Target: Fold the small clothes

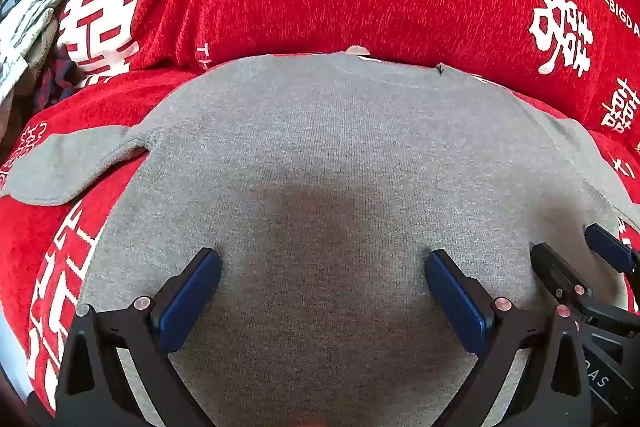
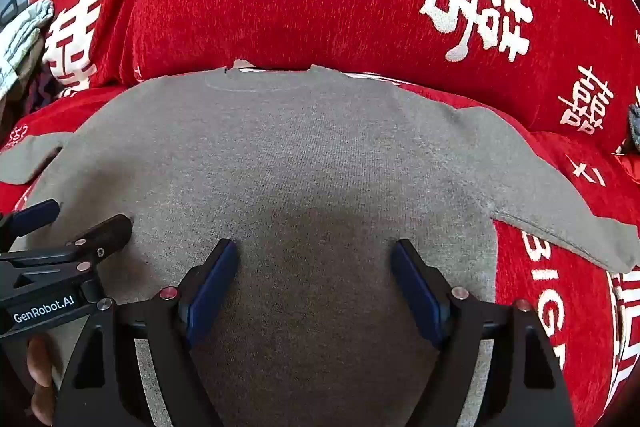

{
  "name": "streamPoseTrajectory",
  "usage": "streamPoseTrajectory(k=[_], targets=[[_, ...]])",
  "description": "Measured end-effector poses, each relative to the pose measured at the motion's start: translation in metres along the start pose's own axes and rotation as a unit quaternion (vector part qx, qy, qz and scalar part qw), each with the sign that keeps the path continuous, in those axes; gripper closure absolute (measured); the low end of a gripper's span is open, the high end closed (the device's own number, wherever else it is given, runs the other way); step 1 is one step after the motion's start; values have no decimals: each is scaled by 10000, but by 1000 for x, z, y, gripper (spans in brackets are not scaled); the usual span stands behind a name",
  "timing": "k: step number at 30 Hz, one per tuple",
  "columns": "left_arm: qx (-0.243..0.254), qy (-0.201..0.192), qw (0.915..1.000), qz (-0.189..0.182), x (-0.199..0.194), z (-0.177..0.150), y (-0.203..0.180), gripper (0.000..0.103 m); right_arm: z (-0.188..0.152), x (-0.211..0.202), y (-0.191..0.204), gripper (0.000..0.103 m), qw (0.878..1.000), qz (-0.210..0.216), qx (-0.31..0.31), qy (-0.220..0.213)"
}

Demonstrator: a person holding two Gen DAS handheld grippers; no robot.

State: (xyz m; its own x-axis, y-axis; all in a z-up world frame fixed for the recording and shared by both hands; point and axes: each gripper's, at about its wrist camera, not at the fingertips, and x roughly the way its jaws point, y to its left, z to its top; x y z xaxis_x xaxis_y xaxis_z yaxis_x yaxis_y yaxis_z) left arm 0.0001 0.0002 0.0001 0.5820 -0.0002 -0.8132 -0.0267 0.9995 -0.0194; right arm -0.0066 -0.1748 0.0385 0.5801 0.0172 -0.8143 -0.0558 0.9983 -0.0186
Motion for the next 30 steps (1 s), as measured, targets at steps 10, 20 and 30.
streamPoseTrajectory(k=[10,20,30], targets=[[-33,-56,9999,157,-6,-1,-3,0,-1,0,0,21,10000,2,0,-24],[-57,-70,9998,173,-5,2,-5,0,-1,0,0,21,10000,15,10,-29],[-51,-76,9998,192,-4,2,-5,0,0,-1,2,21,10000,-2,3,-23]])
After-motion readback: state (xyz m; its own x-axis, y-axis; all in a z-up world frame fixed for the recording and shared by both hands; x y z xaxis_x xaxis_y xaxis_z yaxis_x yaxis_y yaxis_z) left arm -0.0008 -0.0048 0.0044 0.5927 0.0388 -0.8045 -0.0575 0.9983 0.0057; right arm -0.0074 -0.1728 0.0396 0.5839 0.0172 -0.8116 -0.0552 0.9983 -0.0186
